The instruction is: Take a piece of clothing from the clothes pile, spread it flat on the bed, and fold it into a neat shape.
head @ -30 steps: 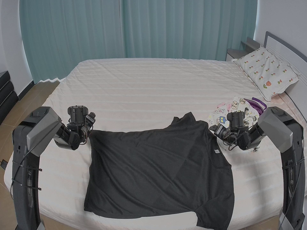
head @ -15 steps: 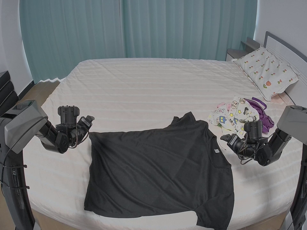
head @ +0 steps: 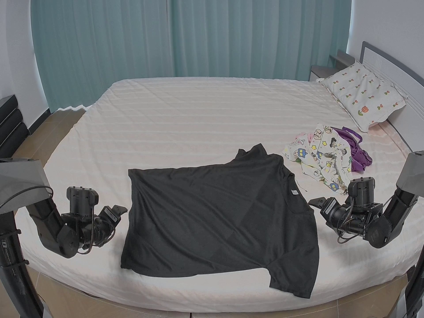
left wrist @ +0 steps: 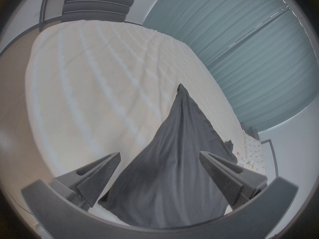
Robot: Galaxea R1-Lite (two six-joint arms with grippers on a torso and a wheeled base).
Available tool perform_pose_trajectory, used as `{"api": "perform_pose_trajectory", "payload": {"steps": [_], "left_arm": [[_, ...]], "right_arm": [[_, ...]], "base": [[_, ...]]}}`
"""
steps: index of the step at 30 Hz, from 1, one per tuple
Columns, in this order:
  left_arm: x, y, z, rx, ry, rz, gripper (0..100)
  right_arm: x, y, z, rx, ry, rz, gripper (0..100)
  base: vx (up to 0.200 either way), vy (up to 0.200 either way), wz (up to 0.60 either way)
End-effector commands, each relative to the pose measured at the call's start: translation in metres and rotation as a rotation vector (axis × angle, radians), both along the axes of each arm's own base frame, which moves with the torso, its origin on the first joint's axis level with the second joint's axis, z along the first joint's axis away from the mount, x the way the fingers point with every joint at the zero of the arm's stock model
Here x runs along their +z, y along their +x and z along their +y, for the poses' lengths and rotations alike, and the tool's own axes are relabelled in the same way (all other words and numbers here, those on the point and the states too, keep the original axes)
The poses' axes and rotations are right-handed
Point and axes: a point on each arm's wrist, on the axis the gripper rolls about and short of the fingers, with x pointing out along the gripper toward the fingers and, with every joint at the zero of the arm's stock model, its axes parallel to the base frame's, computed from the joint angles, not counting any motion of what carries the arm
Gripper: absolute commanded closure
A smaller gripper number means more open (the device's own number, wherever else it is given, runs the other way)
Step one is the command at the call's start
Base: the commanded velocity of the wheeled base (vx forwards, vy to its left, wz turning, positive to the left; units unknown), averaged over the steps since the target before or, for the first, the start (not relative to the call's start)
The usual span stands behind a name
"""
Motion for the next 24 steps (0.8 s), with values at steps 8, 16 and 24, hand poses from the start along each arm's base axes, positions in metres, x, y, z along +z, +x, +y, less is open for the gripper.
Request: {"api": "perform_pose_trajectory", "payload": {"steps": [8,16,24], "left_arm": [[-0.028,-0.040,-0.021,-0.091,0.013,0.100,0],[-0.042,-0.026,-0.029,-0.076,0.048,0.094,0],[-0.053,-0.015,-0.040,-0.052,0.106,0.084,0]], "right_arm": [[-0.026,-0.020,0.011,-0.024,0.098,0.048,0],[-0.027,-0.018,0.012,-0.021,0.104,0.045,0],[-0.027,-0.018,0.015,-0.010,0.102,0.045,0]], "base": [[-0.025,0.000,0.00],[0.000,0.000,0.00],[0.000,0.000,0.00]]}}
